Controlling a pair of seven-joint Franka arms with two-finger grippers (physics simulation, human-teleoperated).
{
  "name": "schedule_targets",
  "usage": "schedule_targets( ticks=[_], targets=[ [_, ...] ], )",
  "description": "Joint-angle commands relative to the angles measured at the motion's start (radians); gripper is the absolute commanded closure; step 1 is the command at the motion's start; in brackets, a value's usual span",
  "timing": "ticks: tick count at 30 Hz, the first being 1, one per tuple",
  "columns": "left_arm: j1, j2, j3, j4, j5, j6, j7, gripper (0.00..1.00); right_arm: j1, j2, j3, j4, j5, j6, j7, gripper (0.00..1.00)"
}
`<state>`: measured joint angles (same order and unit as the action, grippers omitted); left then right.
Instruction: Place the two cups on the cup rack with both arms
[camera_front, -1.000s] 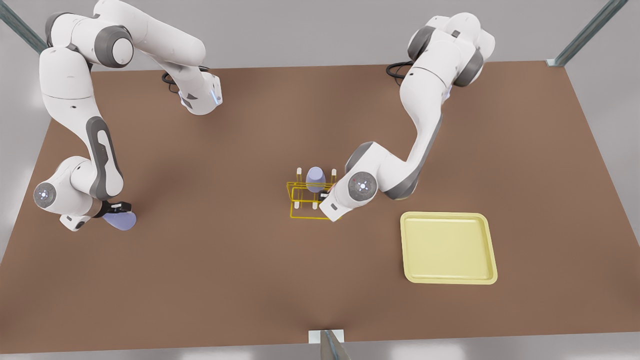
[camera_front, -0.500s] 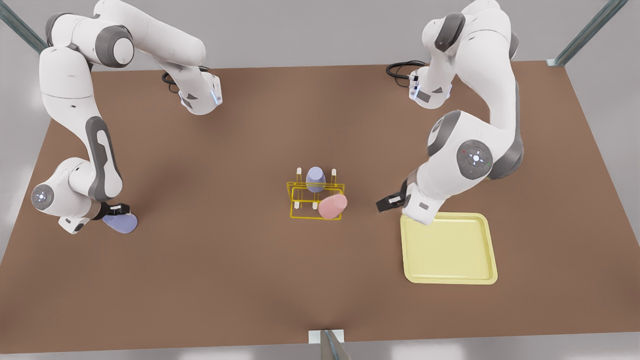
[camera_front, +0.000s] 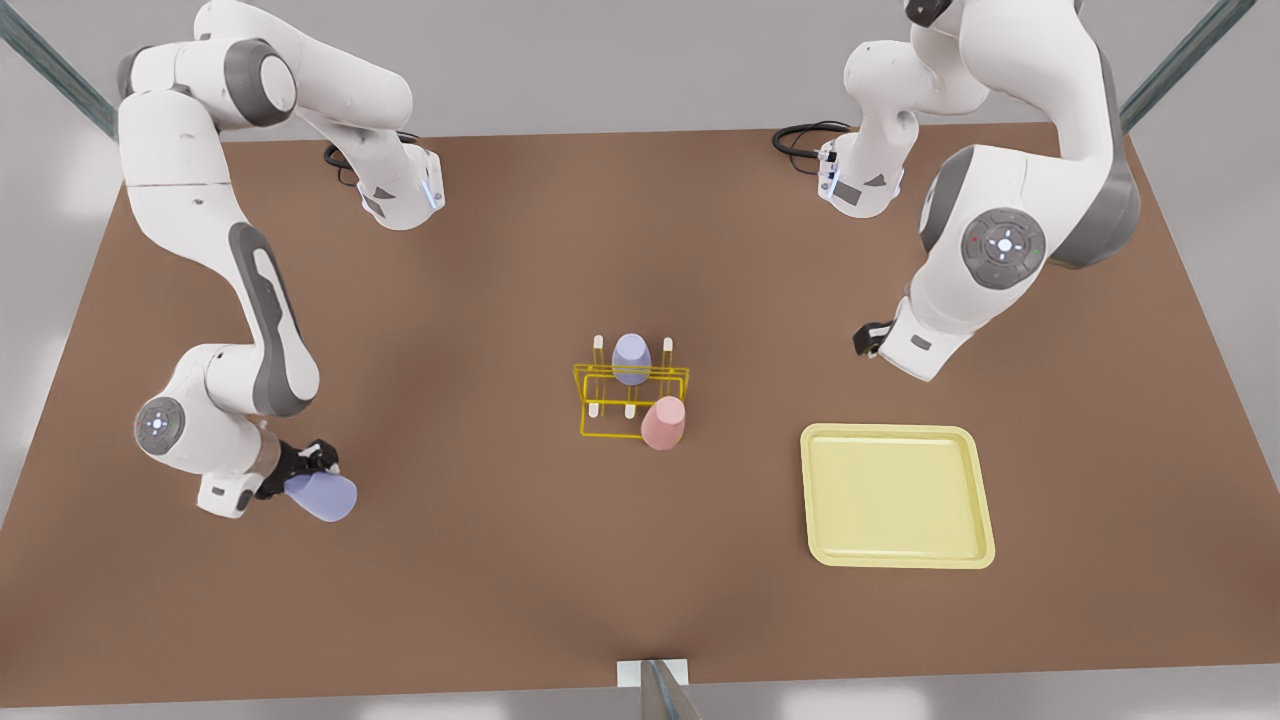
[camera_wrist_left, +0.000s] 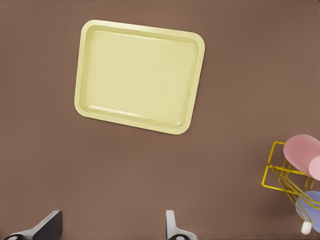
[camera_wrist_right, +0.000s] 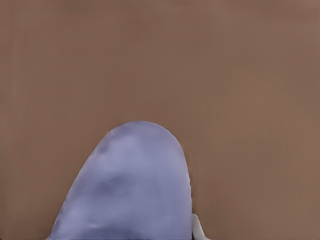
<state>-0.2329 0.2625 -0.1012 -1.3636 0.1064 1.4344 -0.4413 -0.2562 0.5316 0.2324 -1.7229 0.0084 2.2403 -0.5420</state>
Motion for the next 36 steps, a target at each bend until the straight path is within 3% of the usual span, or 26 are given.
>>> schedule_targets(
  ticks=[1,7,11,16,29,36],
  targets=[
    [0.003,0.0,0.0,0.0,0.001,-0.006,0.317,0.0,0.014,-0.001,0.03,0.014,-0.002,-0.007,0.022,0.25],
    [0.006,0.008,0.0,0.001,0.003,-0.005,0.317,0.0,0.201,-0.002,0.041,0.078,0.085,-0.007,0.02,0.25],
    [0.006,0.008,0.0,0.0,0.003,-0.005,0.317,0.0,0.203,-0.007,0.151,0.098,0.088,-0.007,0.013,0.25],
    [0.007,0.009,0.002,0.001,0.004,-0.005,0.317,0.0,0.218,-0.004,0.223,0.118,0.103,-0.007,0.01,0.25],
    [0.014,0.014,0.005,0.001,0.007,-0.002,0.317,0.0,0.342,0.036,0.232,0.141,0.15,-0.013,0.013,0.25],
    [0.017,0.023,0.005,0.001,0.009,0.001,0.317,0.0,0.347,0.034,0.249,0.135,0.148,-0.12,0.007,0.25]
  ],
)
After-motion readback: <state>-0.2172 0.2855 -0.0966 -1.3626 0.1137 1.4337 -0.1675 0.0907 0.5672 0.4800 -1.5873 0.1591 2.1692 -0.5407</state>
